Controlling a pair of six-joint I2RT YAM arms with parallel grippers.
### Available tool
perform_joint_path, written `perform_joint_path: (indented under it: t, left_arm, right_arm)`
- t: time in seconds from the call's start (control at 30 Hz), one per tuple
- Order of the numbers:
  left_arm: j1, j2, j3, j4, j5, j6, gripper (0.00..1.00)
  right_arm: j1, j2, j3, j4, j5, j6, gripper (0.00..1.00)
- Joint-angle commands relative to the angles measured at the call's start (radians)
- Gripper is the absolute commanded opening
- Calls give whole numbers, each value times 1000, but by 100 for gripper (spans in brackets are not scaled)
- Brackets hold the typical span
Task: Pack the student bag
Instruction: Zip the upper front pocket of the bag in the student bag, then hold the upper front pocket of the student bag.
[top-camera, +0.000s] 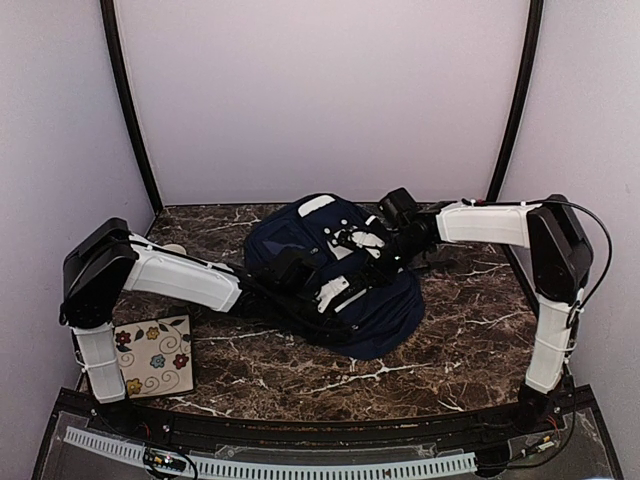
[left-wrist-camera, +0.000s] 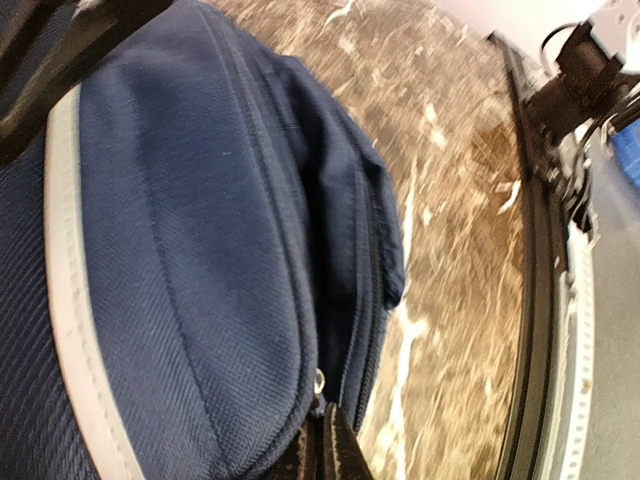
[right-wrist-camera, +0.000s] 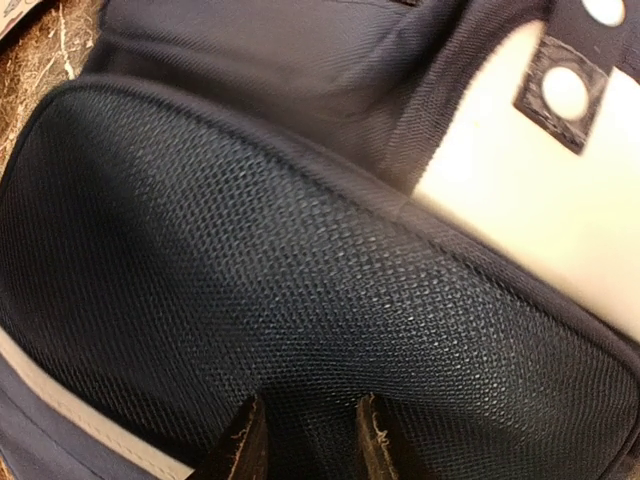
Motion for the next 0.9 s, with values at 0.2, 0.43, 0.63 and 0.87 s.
perform_joint_path:
  t: [0.2, 0.43, 0.63, 0.87]
  left_arm:
    - [-88, 104, 183, 150, 70, -50, 20]
    - [-88, -60, 169, -204, -114, 206, 42]
    - [-88, -125, 129, -273, -459, 426, 56]
    - [-116, -117, 100, -126, -511, 651, 58]
  right_arm:
    - [-82, -221, -83, -123, 61, -9, 34]
    - [-104, -451, -241, -179, 92, 0, 37]
    - [-106, -584, -375, -163, 70, 45, 37]
    - [-107, -686, -464, -118, 58, 52, 38]
